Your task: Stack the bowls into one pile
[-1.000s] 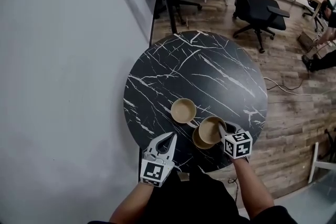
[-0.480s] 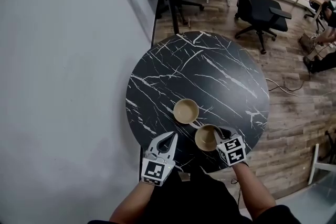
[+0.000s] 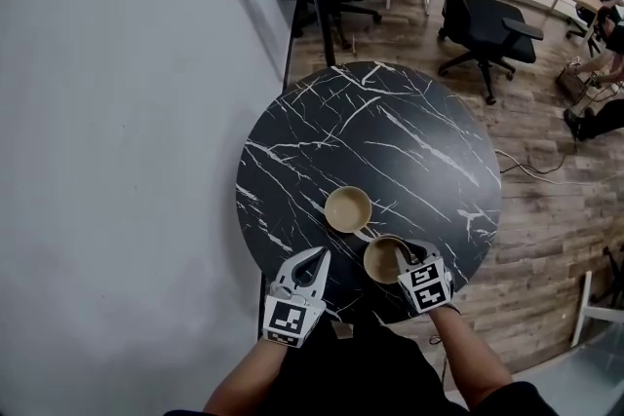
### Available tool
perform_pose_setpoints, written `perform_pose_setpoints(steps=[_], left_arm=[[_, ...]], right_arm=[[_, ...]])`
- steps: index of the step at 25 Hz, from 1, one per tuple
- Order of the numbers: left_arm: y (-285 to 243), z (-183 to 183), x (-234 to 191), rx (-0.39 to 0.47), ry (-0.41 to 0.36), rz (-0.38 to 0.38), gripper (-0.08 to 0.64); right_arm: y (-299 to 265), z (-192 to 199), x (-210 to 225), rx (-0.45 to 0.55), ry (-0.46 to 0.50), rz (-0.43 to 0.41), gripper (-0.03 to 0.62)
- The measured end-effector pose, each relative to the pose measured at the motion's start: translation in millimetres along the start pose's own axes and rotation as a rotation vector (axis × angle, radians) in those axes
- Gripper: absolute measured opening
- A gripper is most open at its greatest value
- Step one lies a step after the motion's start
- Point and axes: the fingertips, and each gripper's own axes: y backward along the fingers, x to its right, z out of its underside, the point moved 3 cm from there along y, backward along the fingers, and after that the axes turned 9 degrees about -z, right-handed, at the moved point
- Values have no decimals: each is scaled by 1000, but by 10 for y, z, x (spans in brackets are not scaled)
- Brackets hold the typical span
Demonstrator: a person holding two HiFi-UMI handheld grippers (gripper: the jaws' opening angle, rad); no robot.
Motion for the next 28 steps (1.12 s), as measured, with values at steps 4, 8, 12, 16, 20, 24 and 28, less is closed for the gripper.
perform_pose_setpoints(steps=[4, 8, 12, 16, 20, 24, 28], left_arm=[[13, 6, -9, 1, 5, -5, 12], [31, 14, -9, 0, 5, -7, 12], [56, 30, -11, -3, 4, -6, 12], [57, 33, -6, -1, 2, -6, 12], [58, 21, 20, 3, 0, -2, 12], [66, -10, 6, 9, 16, -11, 12], [77, -35, -101, 16, 61, -43, 12]], right_arm=[[-3, -18, 33, 6, 3, 15, 91], [39, -54, 49, 22, 2, 26, 103], [113, -68, 63, 42, -3, 44, 100], [244, -216, 58, 108, -17, 66, 81], [369, -378, 4, 196, -26, 78, 18], [475, -555, -51, 270, -7, 73, 11], [542, -649, -73, 316, -12, 78, 9]])
